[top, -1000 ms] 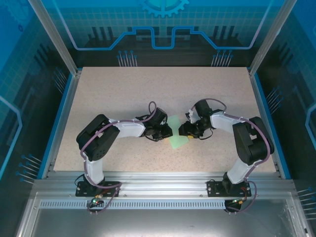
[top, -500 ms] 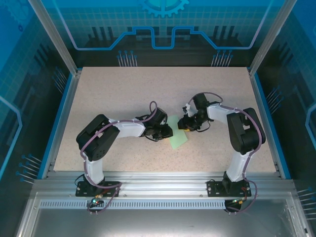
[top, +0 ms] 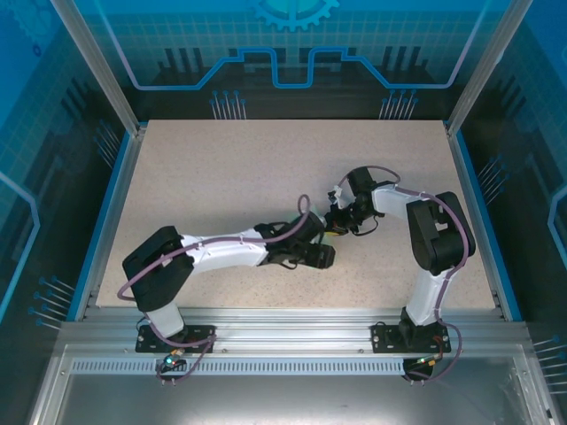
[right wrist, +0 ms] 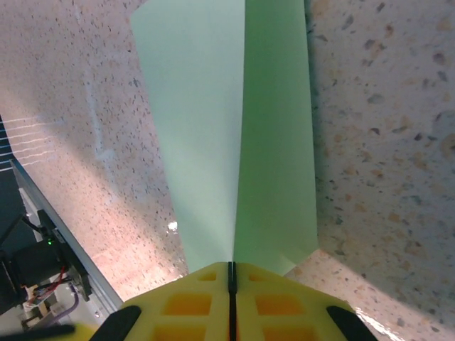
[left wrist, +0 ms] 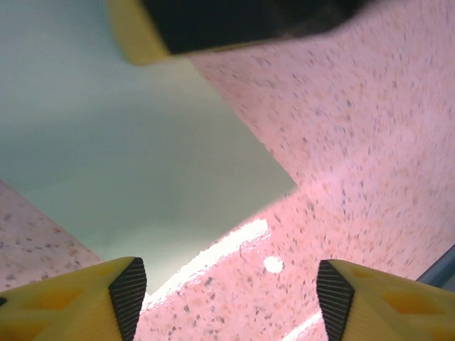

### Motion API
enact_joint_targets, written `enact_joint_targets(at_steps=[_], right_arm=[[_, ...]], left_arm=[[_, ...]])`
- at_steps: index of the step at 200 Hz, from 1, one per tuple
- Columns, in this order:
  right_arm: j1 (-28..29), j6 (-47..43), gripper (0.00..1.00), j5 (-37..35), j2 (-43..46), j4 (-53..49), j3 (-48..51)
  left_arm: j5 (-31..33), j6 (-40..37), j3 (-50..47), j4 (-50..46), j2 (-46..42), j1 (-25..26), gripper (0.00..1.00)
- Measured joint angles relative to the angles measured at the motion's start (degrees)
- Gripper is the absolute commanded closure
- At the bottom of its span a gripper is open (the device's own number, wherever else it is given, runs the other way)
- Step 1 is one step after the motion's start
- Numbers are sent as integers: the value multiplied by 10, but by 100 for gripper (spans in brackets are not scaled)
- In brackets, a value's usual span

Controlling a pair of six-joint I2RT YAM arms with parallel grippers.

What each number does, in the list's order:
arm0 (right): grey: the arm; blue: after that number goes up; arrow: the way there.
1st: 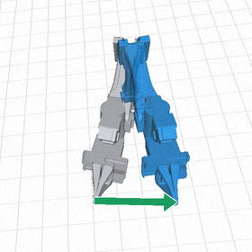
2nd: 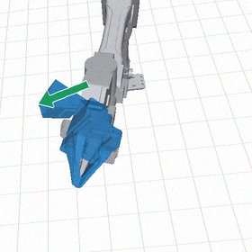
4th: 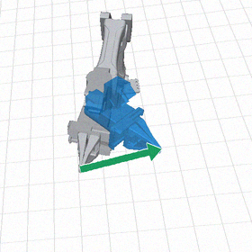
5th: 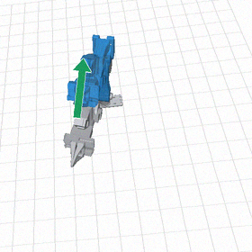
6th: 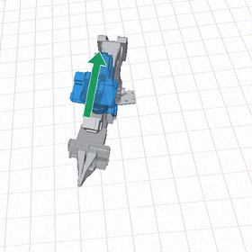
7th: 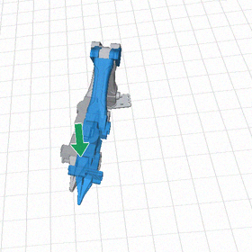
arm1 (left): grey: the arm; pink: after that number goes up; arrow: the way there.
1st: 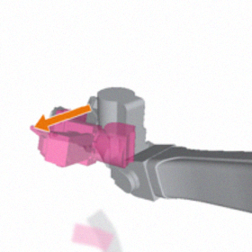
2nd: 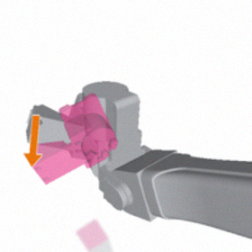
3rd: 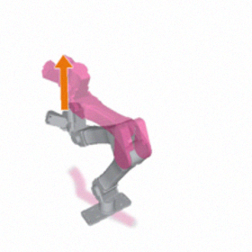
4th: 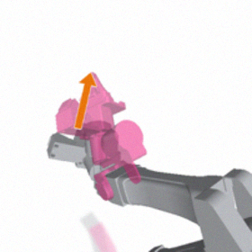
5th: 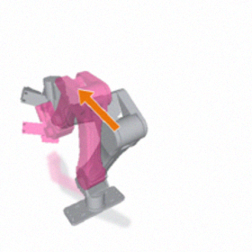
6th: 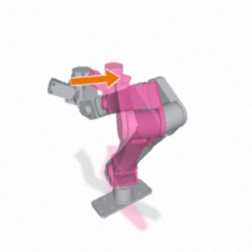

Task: Fold a paper plane with a square sheet of paper (pick it up from the middle)
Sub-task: Third fold the triangle at the center of the table.

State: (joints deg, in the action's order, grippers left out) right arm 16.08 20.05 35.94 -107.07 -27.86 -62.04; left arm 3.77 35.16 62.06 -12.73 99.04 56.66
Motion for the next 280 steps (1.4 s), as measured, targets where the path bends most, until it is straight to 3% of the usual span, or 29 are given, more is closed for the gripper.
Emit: enact_joint_targets(at_steps=[46, 90, 136, 200, 212, 245, 263, 280], right_arm=[[0, 9, 91, 12, 0, 0, 0], [0, 10, 90, 17, 0, 0, 0], [0, 10, 89, 16, 0, -2, 0], [0, 9, 88, 16, 0, -7, 0], [0, 9, 88, 16, 0, -8, 0], [0, 11, 88, 16, 0, -8, 0], [0, 11, 89, 16, 0, -9, 0], [0, 11, 89, 16, 0, -9, 0]], left_arm=[[117, -43, 69, -61, 42, 61, 23], [185, -55, 128, -95, 104, 73, 29], [221, -54, 129, -112, 108, 74, 59], [245, -55, 111, -112, 96, 74, 87], [246, -53, 107, -112, 91, 74, 84], [239, -69, 96, -97, 82, 74, 45], [231, -80, 94, -84, 81, 75, 35], [228, -88, 98, -83, 82, 80, 33]])
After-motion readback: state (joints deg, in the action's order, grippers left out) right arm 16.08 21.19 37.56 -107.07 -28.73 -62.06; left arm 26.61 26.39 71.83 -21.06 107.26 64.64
